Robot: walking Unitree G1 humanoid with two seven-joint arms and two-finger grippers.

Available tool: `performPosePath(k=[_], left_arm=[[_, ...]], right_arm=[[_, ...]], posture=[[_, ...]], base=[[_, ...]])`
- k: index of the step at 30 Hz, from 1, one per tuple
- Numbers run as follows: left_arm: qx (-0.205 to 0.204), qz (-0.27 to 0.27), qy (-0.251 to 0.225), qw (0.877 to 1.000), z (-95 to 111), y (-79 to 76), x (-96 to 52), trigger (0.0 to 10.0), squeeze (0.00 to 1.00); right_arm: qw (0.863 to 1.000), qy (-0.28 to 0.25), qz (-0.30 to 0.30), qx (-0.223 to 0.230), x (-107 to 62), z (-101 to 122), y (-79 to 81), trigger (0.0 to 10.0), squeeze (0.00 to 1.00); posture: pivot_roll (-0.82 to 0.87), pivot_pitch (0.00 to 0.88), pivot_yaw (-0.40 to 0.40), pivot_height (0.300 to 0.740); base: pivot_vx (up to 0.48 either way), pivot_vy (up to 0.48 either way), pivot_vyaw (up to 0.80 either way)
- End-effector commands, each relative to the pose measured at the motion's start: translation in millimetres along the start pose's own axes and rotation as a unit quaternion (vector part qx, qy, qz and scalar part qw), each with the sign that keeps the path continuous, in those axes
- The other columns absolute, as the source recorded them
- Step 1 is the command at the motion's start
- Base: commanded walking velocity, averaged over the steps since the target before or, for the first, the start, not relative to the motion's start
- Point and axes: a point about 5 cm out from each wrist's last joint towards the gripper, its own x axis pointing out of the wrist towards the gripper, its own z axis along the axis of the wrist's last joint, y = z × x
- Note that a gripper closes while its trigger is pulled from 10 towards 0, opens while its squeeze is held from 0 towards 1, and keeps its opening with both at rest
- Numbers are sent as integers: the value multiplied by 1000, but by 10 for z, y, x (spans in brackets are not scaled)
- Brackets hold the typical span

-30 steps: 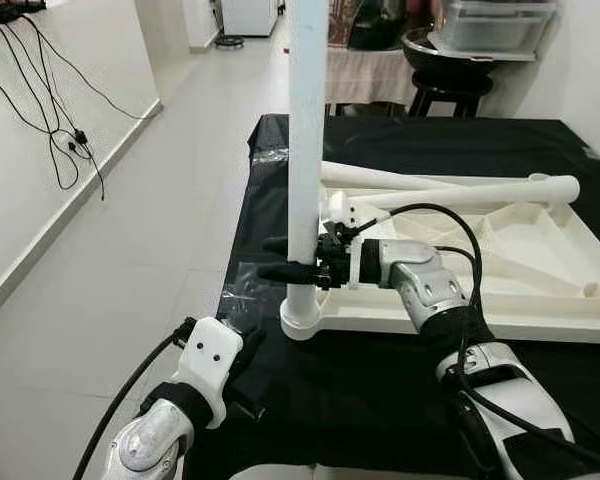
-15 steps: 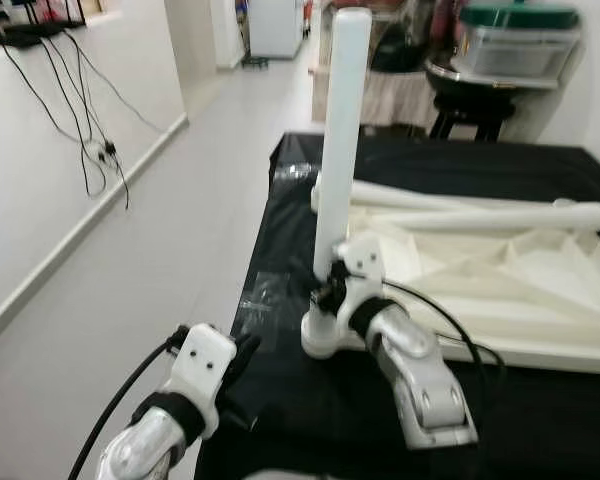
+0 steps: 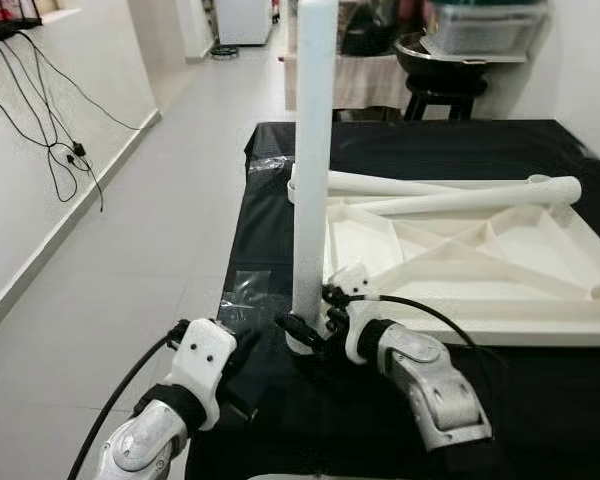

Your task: Building children table

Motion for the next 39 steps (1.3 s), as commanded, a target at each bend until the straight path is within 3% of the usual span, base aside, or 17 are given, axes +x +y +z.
performPosePath(k=[1, 4, 9, 10, 13, 14, 20, 29, 34, 39], left_arm=[[-10, 11, 3, 1000, 0, 29, -25, 10000, 0], [-37, 45, -10, 998, 41, 81, -53, 10000, 0], [-39, 104, -9, 994, 42, 146, -105, 10000, 0], [-45, 115, -5, 992, 28, 162, -128, 10000, 0], [-49, 122, -3, 991, 22, 173, -146, 10000, 0], [-53, 126, 10, 991, -2, 169, -174, 10000, 0], [-53, 115, 12, 992, -48, 86, -222, 10000, 0], [-25, 128, 11, 991, -65, 146, -195, 10000, 0], [-21, 127, 18, 991, -82, 148, -195, 10000, 0], [-16, 125, 18, 992, -84, 142, -195, 10000, 0]], right_arm=[[1000, 4, 5, 15, -39, -36, 21, 10000, 1000], [1000, -8, 7, 27, -199, -53, -41, 10000, 1000], [998, -18, 8, 60, -397, -113, -126, 10000, 1000], [998, -20, 16, 64, -434, -127, -107, 10000, 482], [997, -22, 22, 67, -461, -132, -90, 10000, 482], [997, -25, 26, 73, -489, -129, -67, 10000, 0], [997, -14, 3, 71, -546, -134, -115, 10000, 0], [998, 9, -22, 53, -587, -97, -167, 10000, 0], [998, 13, 16, 57, -648, -43, -113, 10000, 0], [998, 12, 14, 53, -700, -7, -145, 10000, 0]], posture=[[-12, 59, -17, 740], [-20, 61, -13, 740], [-24, 73, -11, 740], [-28, 76, -10, 740], [-31, 81, -8, 740], [-32, 87, -6, 740], [-35, 99, -5, 740], [-36, 100, -7, 740], [-43, 103, -10, 740], [-42, 105, -10, 740]], base=[[0, 0, 0], [0, 0, 0], [0, 0, 0], [0, 0, 0], [0, 0, 0], [0, 0, 0], [0, 0, 0], [0, 0, 0], [0, 480, 0], [0, 480, 0]])
